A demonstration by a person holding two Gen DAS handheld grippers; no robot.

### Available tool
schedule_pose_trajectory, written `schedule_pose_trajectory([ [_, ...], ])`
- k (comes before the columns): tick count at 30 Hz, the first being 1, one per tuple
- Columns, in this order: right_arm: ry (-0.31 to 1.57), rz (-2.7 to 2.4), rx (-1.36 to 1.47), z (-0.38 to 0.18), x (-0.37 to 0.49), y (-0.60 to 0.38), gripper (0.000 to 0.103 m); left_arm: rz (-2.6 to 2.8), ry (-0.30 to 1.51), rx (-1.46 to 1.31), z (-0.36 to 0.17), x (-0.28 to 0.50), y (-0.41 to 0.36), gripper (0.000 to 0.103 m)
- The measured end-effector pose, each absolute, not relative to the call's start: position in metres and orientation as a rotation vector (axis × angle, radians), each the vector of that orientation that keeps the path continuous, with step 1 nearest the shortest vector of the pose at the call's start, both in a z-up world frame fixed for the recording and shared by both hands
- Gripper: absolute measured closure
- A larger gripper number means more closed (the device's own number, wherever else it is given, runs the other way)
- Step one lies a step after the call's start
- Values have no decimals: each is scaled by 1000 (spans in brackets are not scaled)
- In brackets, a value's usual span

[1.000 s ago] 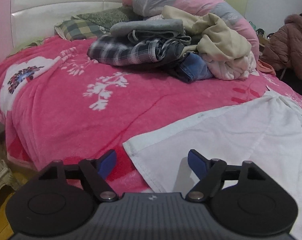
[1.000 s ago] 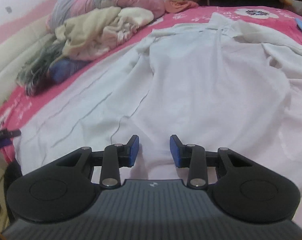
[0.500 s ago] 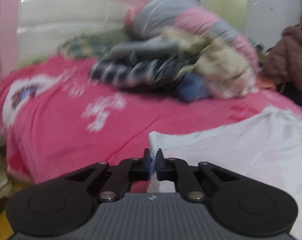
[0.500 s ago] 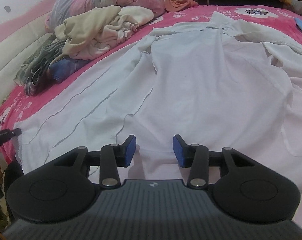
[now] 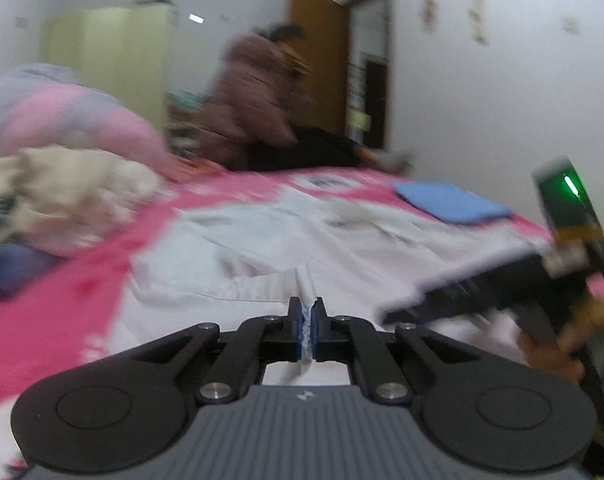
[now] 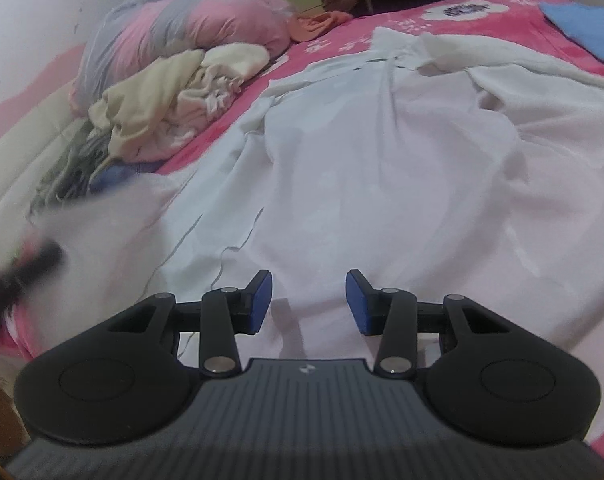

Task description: Fold clothes

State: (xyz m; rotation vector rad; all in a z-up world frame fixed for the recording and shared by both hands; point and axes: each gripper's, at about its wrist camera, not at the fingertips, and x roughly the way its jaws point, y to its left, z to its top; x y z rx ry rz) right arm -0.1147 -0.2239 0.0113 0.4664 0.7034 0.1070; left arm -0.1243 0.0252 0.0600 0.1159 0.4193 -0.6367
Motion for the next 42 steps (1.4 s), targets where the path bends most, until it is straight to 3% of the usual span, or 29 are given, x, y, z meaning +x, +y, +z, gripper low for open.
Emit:
schedule_pose_trajectory([
  [13, 743, 274, 736, 2, -117, -237, 62, -770, 527, 180, 15, -144, 5, 98],
  [21, 858, 383, 633, 3, -84, -207, 62, -787, 505, 188, 15, -152, 16, 98],
  [23, 893, 407, 605, 0, -74, -197, 69, -785, 500, 177, 15, -152, 19, 98],
  [25, 909, 425, 596, -3, -69, -192, 96, -786, 497, 166, 16, -152, 22, 98],
  [27, 892, 428, 593, -1, -70, -188, 102, -793, 491, 155, 16, -152, 24, 98],
  [33, 730, 371, 557, 25, -103, -202, 103, -877, 488, 118, 18, -155, 22, 96],
  [38, 759, 262, 548, 7, -111, -220, 103, -878, 543, 156, 14, -160, 18, 61],
  [42, 740, 201, 545, 2, -111, -237, 103, -825, 544, 123, 24, -166, 49, 51],
])
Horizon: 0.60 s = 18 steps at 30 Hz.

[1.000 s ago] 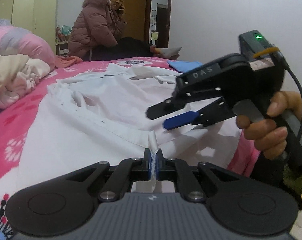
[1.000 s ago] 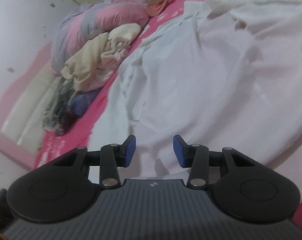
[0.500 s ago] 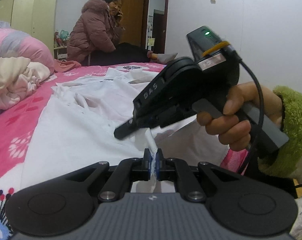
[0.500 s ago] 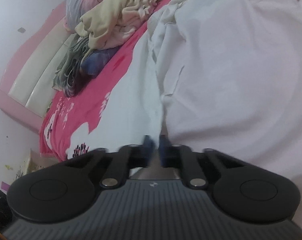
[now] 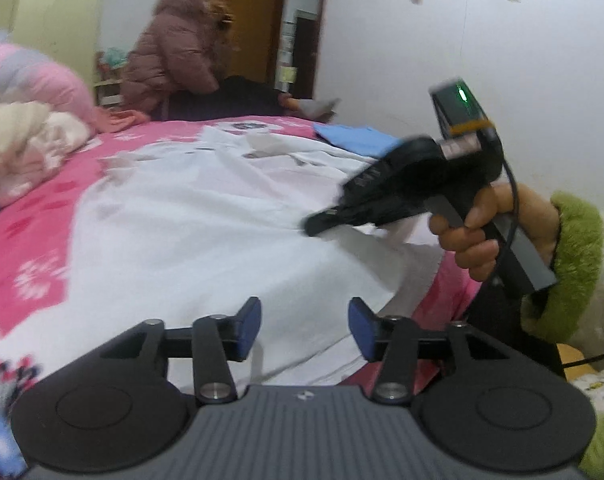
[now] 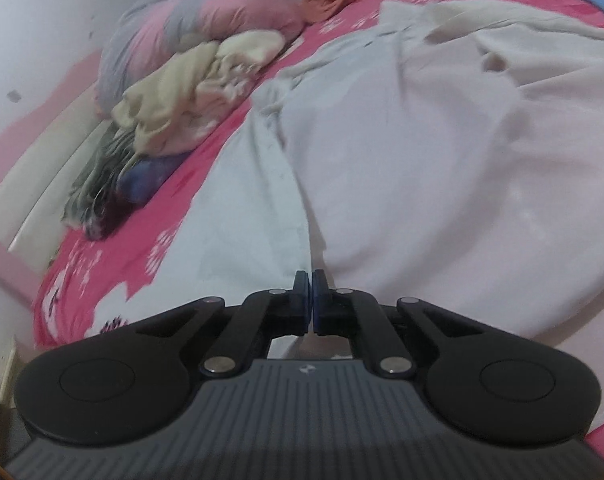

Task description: Fold clothes

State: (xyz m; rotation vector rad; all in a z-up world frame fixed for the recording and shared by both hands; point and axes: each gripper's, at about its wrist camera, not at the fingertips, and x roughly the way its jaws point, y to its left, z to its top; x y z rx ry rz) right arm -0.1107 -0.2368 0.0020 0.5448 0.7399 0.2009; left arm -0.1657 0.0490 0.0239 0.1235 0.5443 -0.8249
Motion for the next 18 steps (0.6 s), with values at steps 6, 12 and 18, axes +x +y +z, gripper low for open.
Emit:
schedule_pose_trajectory([
  [6, 738, 132, 480, -9, -104, -256, 103, -628, 632, -82, 26, -143, 114, 51],
  [12, 698, 49, 537, -17, -104, -289, 103, -492, 729, -42, 15, -123, 125, 58],
  [18, 671, 15, 602, -23, -106, -306, 103, -412, 748, 46, 2, -117, 98, 79],
])
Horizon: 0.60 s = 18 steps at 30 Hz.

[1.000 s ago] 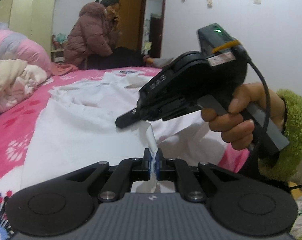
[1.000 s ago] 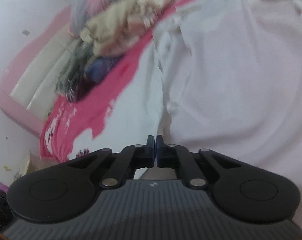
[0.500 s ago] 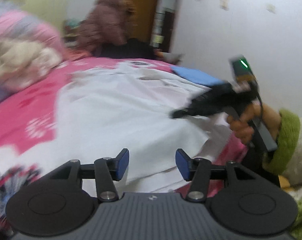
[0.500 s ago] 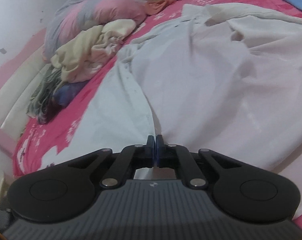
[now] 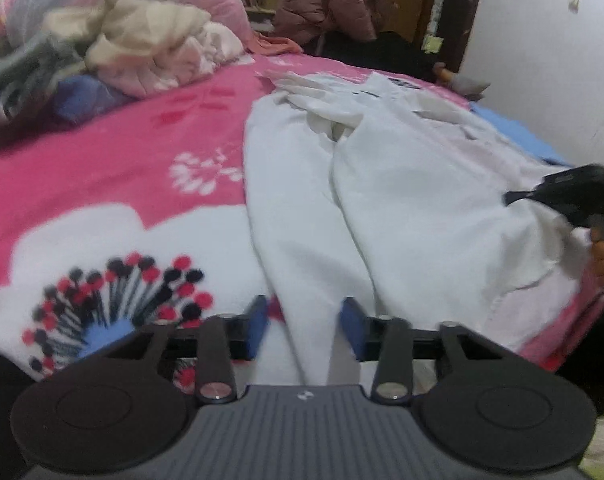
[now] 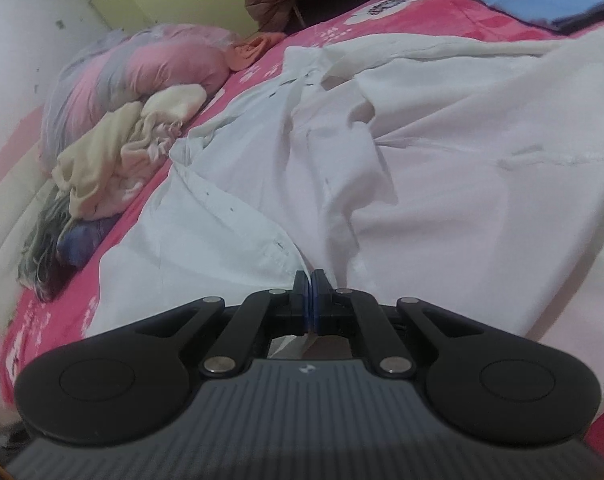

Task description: Fold clothes

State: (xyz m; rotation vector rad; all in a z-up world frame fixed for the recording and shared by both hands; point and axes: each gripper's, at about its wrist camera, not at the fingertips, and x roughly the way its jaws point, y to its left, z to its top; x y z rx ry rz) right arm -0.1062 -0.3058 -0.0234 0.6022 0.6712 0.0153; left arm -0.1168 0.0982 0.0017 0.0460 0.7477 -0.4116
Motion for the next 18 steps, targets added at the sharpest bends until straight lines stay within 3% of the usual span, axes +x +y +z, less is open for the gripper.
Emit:
schedule_pose_trajectory([
  [1, 668, 13, 602, -24, -107, -305, 103, -385, 734, 49, 3, -117, 96, 101],
  [2, 665, 11, 599, -24, -107, -304, 103, -382, 733, 29, 3, -115, 96, 102],
  [10, 659, 25, 629, -24, -109, -304, 102, -216, 520, 65, 70, -94, 139, 102],
  [18, 680, 69, 792, -28, -108, -304, 102, 67, 341, 225, 117, -14, 184, 102],
])
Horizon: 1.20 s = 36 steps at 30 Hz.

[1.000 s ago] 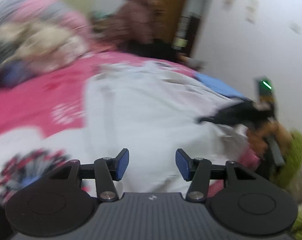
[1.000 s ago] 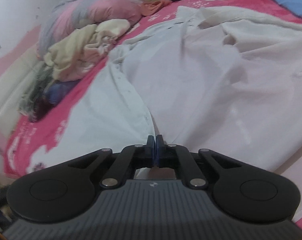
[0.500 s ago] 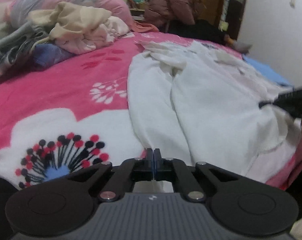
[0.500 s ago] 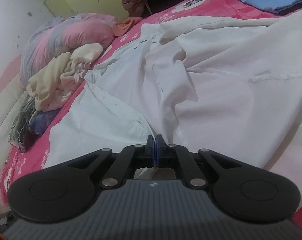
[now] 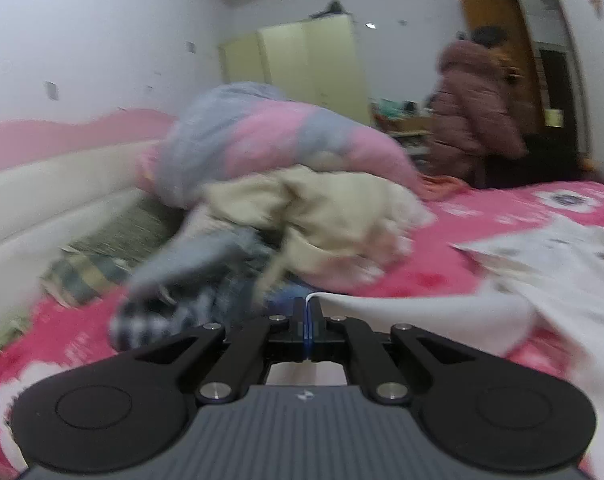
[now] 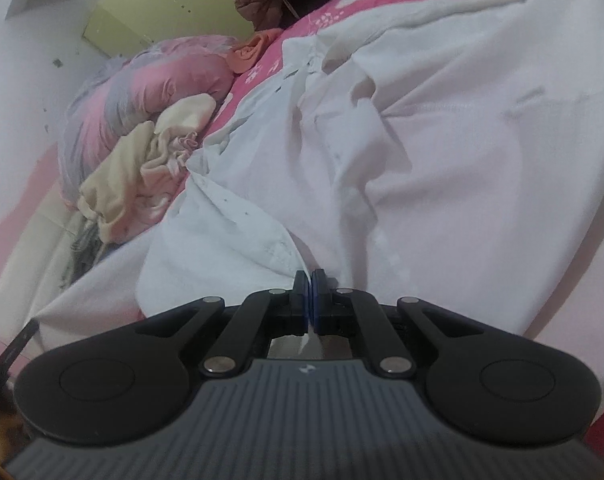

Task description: Fold clothes

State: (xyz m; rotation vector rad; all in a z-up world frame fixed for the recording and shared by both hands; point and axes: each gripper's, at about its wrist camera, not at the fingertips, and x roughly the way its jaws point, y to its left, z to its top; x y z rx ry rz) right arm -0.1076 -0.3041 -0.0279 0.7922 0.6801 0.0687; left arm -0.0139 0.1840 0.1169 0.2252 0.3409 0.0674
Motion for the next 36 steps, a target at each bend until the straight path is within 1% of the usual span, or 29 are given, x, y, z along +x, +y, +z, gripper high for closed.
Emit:
schedule_pose_trajectory([
  [3, 693, 68, 774, -24, -107, -298, 102, 162, 338, 267, 115, 23, 197, 102],
  [4, 695, 69, 768, -23, -107, -296, 102, 176, 383, 265, 108, 34, 201, 98],
  [5, 698, 69, 762, -22, -107, -294, 102, 189, 430, 263, 102, 45, 205, 90],
  [7, 707, 65, 750, -22, -106, -291, 102, 205, 517, 227, 90, 60, 214, 81],
  [9, 718, 61, 741, -22, -106, -290, 102, 197, 521, 161, 88, 48, 218, 74],
  [11, 722, 62, 738, -23, -106, -289, 102, 193, 475, 145, 93, 25, 215, 53],
  [16, 720, 73, 745, -24, -109, -291, 102, -18, 430, 104, 106, -34, 190, 43],
  [17, 718, 74, 749, -24, -109, -292, 102, -110, 448, 113, 104, -47, 178, 41],
  [24, 708, 76, 758, -26, -110, -293, 101, -618, 599, 210, 63, -123, 87, 41],
  [26, 711, 76, 723, -23, -108, -291, 101, -691, 610, 271, 49, -142, 64, 42],
  [30, 705, 91, 708, -20, -106, -289, 101, -727, 566, 475, 24, -173, 28, 44],
  [33, 701, 103, 714, -19, -106, -288, 101, -728, 550, 590, 7, -183, 15, 48],
  [34, 699, 106, 716, -19, -106, -288, 101, -718, 546, 625, 2, -183, 13, 51],
  [35, 696, 109, 719, -18, -106, -287, 101, -705, 546, 647, -1, -184, 12, 57],
  [36, 694, 113, 721, -18, -107, -287, 101, -698, 549, 655, -4, -183, 12, 59],
])
